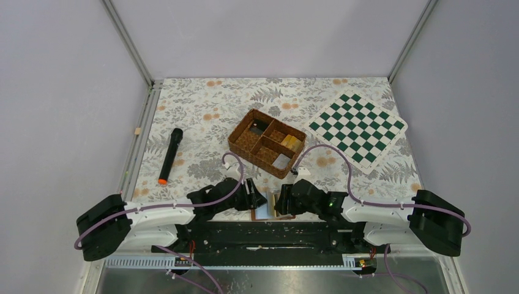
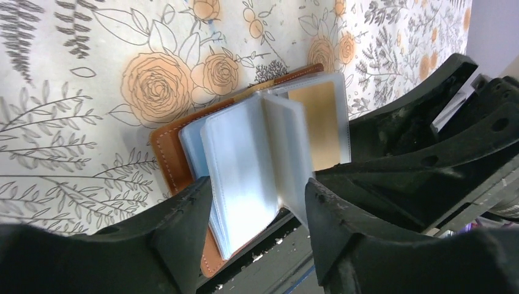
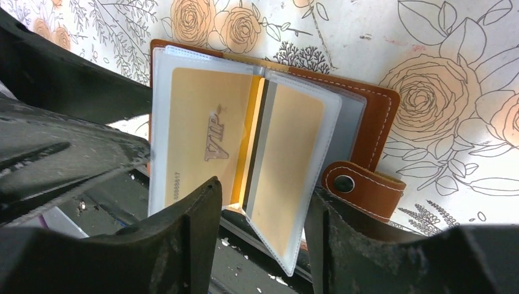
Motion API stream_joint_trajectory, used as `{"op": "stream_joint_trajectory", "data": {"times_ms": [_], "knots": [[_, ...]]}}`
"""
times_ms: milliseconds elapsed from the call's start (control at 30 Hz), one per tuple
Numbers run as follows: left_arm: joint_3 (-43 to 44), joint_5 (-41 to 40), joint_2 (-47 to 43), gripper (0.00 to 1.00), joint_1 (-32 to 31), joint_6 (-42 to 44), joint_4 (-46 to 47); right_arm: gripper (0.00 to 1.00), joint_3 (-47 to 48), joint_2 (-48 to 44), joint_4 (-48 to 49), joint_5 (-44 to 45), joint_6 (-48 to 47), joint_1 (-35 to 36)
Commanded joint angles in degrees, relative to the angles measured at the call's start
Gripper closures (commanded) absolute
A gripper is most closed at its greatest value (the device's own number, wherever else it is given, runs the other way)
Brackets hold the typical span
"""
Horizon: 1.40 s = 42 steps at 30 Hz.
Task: Take the credit cards out of the card holder
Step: Remove the credit card from the card holder.
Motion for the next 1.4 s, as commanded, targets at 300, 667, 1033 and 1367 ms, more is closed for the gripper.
{"op": "stream_joint_trajectory", "data": {"times_ms": [300, 667, 1033, 1367], "knots": [[8.91, -1.94, -7.23, 0.52, -0.73, 5.32, -10.15, 0.54, 2.69, 0.03, -3.1, 3.67, -0.79, 1.61], [6.03, 6.71, 6.95, 0.68, -0.99, 1.44, 7.64, 0.62, -4.17, -6.39, 1.8, 6.06, 0.69, 1.6], [4.42, 4.65, 10.28, 0.73, -0.99, 1.11, 7.86, 0.5, -5.11, -11.78, -5.38, 9.31, 2.48, 1.53], [4.21, 2.15, 5.95, 0.73, -0.99, 1.77, 3.53, 0.56, -0.94, -21.05, -4.14, 2.23, 1.35, 1.57]]}}
